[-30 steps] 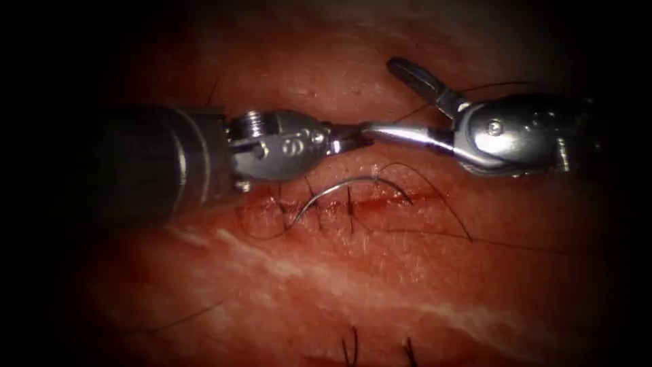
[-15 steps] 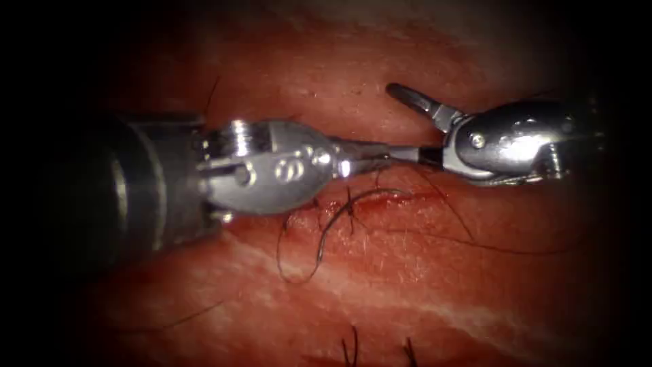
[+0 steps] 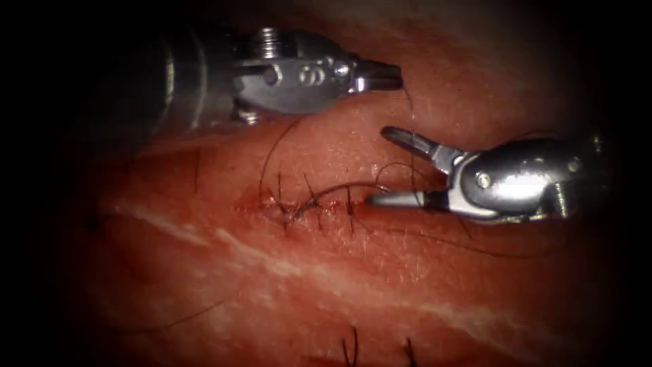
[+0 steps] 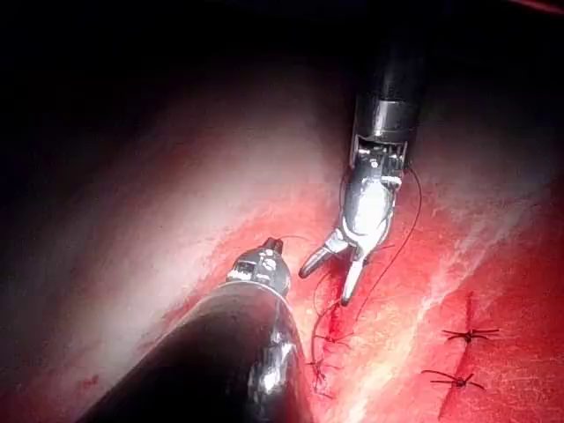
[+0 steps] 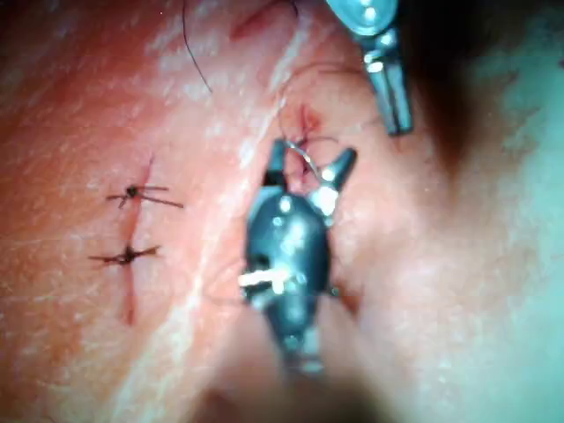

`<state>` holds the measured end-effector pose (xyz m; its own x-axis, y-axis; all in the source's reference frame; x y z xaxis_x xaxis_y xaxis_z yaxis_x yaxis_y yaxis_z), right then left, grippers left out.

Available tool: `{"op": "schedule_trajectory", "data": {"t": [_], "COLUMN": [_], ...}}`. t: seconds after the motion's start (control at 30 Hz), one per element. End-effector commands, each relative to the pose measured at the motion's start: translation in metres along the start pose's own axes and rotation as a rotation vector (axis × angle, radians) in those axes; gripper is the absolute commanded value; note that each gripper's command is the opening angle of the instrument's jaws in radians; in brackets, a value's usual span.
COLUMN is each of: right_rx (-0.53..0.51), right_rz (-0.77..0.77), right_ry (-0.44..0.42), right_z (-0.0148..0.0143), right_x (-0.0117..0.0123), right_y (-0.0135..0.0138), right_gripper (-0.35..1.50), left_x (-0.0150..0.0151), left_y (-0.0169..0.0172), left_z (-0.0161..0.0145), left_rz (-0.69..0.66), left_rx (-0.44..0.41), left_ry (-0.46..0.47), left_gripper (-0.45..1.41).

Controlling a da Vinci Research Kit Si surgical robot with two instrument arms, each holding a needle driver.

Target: Wound Closure

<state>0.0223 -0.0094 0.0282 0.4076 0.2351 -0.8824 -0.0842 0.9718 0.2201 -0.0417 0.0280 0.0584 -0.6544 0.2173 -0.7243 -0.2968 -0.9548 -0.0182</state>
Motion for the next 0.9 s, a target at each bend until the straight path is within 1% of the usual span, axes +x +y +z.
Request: {"op": "schedule_trajectory", "data": {"t": [0.03,0.07,0.13,0.23,0.33,0.37,0.4,0.43,0.5,0.53,0.7,0.83,0.9], "right_rx": [0.014,0.014,0.021,0.006,-0.012,-0.033,-0.033,-0.041,-0.062,-0.092,-0.155,-0.207,-0.248], "right_rz": [-0.006,-0.006,-0.012,-0.010,0.001,0.008,0.008,0.015,0.030,0.041,0.064,0.077,0.090], "right_ry": [0.018,0.018,0.061,0.105,0.151,0.193,0.193,0.219,0.261,0.301,0.368,0.372,0.348], "right_z": [0.0006,0.0006,0.0004,0.0001,0.0000,-0.0002,-0.0002,-0.0003,-0.0006,-0.0007,-0.0012,-0.0019,-0.0029], "right_x": [-0.0009,-0.0009,-0.0008,-0.0006,-0.0002,0.0001,0.0001,0.0002,0.0004,0.0006,0.0010,0.0009,0.0006], "right_y": [-0.0011,-0.0011,-0.0013,-0.0013,-0.0012,-0.0009,-0.0009,-0.0006,-0.0002,0.0004,0.0013,0.0018,0.0021], "right_gripper": [0.69,0.69,0.66,0.62,0.61,0.61,0.61,0.59,0.57,0.57,0.56,0.54,0.54], "left_x": [-0.0002,-0.0002,-0.0012,-0.0027,-0.0037,-0.0044,-0.0044,-0.0046,-0.0048,-0.0049,-0.0043,-0.0036,-0.0032], "left_y": [0.0007,0.0007,0.0009,0.0012,0.0019,0.0025,0.0025,0.0027,0.0031,0.0035,0.0045,0.0055,0.0066], "left_z": [0.0019,0.0019,0.0032,0.0042,0.0052,0.0056,0.0056,0.0057,0.0056,0.0055,0.0047,0.0038,0.0026], "left_rz": [0.001,0.001,0.012,0.030,0.018,-0.002,-0.002,-0.010,-0.021,-0.022,-0.042,-0.035,-0.027], "left_rx": [-0.011,-0.011,-0.025,-0.027,-0.038,-0.049,-0.049,-0.056,-0.068,-0.073,-0.086,-0.096,-0.104], "left_ry": [0.002,0.002,-0.007,-0.011,-0.003,-0.001,-0.001,-0.002,0.006,0.011,0.022,0.031,0.037], "left_gripper": [-0.45,-0.45,-0.45,-0.45,-0.45,-0.45,-0.45,-0.45,-0.45,-0.45,-0.45,-0.45,-0.45]}}
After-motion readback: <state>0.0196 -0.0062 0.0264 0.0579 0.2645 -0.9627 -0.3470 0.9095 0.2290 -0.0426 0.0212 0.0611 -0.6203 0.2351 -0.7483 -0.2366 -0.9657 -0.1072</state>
